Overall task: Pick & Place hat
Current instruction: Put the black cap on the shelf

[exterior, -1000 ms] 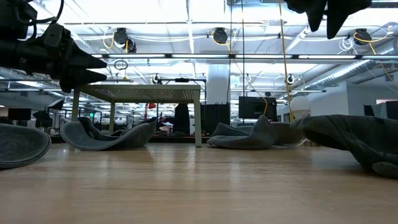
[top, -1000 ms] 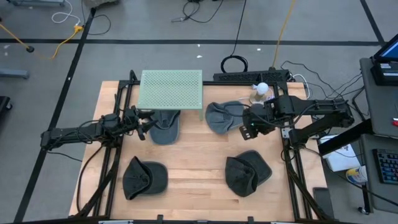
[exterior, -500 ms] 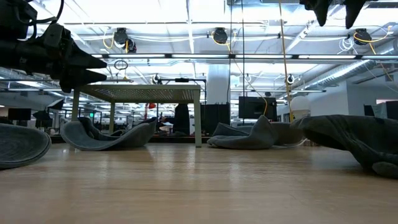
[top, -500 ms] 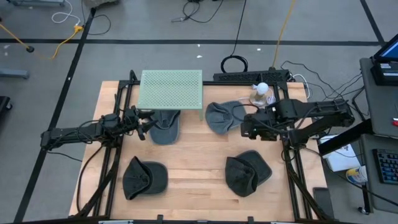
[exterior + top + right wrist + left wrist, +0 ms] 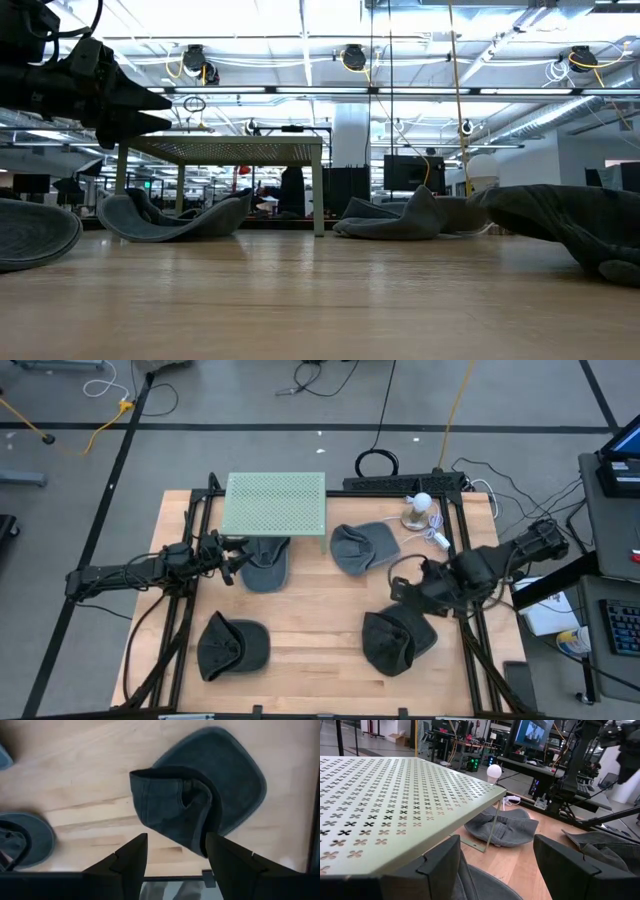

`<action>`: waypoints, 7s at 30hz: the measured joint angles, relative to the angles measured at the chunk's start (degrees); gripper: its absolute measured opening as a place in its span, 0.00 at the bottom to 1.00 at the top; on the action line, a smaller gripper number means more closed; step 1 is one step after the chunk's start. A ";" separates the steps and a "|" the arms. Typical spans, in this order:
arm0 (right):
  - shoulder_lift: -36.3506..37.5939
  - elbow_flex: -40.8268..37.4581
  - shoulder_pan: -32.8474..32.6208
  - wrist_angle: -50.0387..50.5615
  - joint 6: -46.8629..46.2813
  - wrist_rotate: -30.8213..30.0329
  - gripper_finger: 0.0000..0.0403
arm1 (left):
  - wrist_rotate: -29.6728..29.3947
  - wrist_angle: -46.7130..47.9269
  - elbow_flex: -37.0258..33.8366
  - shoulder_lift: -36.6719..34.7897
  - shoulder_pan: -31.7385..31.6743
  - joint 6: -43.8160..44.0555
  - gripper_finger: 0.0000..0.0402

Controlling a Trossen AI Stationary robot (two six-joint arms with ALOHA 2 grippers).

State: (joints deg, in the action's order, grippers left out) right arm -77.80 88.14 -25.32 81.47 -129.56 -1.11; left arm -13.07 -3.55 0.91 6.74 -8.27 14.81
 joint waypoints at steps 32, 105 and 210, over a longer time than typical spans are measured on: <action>-1.09 -0.02 -19.58 2.63 8.11 2.66 0.45 | 0.01 0.00 0.00 -0.02 0.02 0.00 0.64; -1.16 -41.30 -28.42 -38.38 98.77 -6.55 0.44 | -0.01 0.00 0.00 -0.02 0.02 0.00 0.64; 19.17 -38.80 -13.00 -74.84 104.93 -64.34 0.01 | 0.07 -1.46 0.04 -0.02 0.00 5.95 0.64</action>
State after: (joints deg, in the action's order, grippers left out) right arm -58.63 49.34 -38.32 6.63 -24.63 -65.45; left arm -13.00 -5.01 0.95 6.72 -8.27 20.76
